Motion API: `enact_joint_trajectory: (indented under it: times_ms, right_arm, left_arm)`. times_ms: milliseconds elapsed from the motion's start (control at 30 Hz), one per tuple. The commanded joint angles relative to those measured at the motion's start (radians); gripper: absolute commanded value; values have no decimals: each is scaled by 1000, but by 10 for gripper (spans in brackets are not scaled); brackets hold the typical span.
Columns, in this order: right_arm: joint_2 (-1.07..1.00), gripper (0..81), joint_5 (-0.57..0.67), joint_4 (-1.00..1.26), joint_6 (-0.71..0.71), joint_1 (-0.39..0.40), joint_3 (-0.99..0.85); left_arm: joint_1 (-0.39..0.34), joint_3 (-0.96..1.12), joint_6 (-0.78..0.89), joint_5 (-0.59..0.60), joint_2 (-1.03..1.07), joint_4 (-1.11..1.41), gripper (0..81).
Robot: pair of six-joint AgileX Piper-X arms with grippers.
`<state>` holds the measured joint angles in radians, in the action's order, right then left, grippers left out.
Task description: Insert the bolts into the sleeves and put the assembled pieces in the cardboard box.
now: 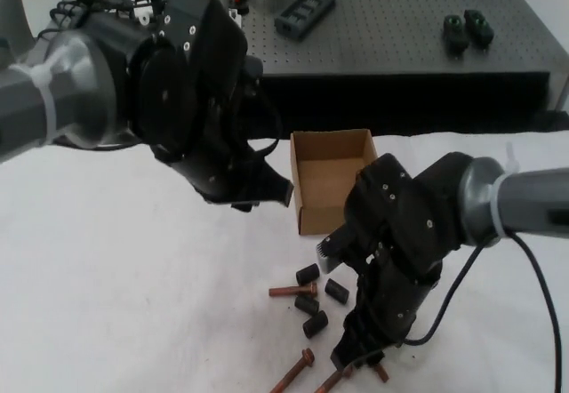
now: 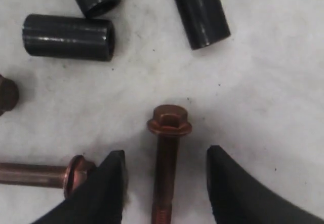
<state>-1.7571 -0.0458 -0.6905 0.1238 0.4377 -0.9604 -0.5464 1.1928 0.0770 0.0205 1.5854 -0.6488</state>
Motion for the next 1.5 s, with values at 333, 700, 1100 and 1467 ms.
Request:
enact_joint_trajectory:
  times_ms: [333,700,1100,1467]
  right_arm:
    - [-13,36,-27,6,3,4,-10]
    - [188,8,-5,1,0,-116,16]
    - [599,8,107,-58,-132,-220,207]
    - [666,8,105,-61,-132,-220,264]
  left_arm:
    - [2,-94,-133,243,-7,36,258]
    - [-27,-59,-269,328,113,64,258]
    - [-199,235,-511,133,382,-181,258]
    - [-198,276,-511,123,462,-242,258]
